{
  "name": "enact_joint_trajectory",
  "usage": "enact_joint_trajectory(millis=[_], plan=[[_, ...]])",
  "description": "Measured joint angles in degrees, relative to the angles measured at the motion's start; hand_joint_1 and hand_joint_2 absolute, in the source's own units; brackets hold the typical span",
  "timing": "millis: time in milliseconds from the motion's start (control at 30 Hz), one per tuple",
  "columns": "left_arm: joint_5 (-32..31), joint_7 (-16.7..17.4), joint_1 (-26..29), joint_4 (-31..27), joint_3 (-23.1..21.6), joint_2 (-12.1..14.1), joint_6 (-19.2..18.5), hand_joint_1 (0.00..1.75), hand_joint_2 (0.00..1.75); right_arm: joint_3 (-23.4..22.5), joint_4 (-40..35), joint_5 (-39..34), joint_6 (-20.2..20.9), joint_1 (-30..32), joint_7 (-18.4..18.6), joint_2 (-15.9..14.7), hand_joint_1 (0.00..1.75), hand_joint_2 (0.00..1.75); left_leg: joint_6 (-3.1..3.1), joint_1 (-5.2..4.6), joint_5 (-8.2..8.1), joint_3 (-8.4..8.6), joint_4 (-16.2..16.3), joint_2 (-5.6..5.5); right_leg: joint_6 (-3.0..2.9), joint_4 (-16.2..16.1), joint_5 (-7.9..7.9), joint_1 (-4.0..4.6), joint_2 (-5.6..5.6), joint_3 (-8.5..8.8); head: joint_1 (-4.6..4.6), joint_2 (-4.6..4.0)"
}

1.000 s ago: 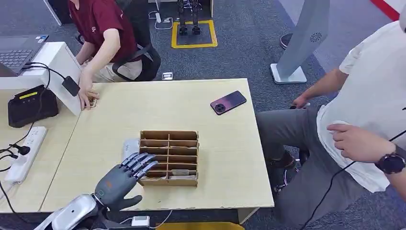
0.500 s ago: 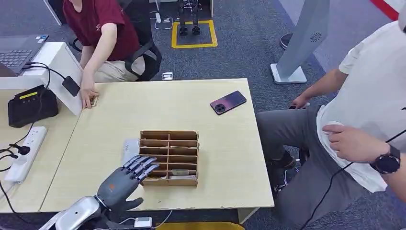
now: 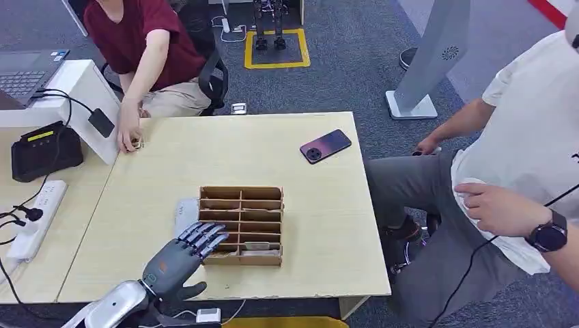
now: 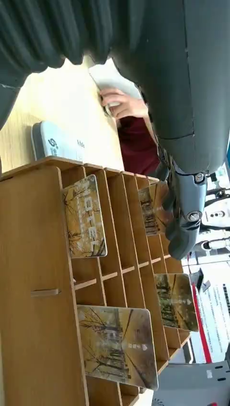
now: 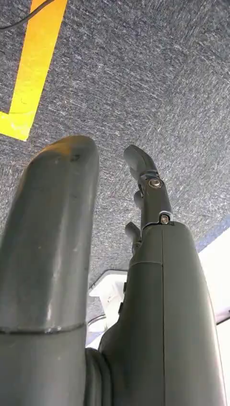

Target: Pass the card to the sensor for recognition and then transmit it.

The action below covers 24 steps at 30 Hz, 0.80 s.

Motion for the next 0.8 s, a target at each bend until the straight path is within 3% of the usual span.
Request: enact_joint_trajectory(millis=[800], plan=[[-0.66,1.77,0.16,1.86,0.0,-0.77,0.85,0.0,1.75,-0.02,0.0,0.5,0.02,0.01,0.15,0.0,0.0,0.0,0.0,0.0,0.0,0.0,0.0,-0.01,0.0,0.0,0.0,0.0,0.0,0.01,0.0,0.0]])
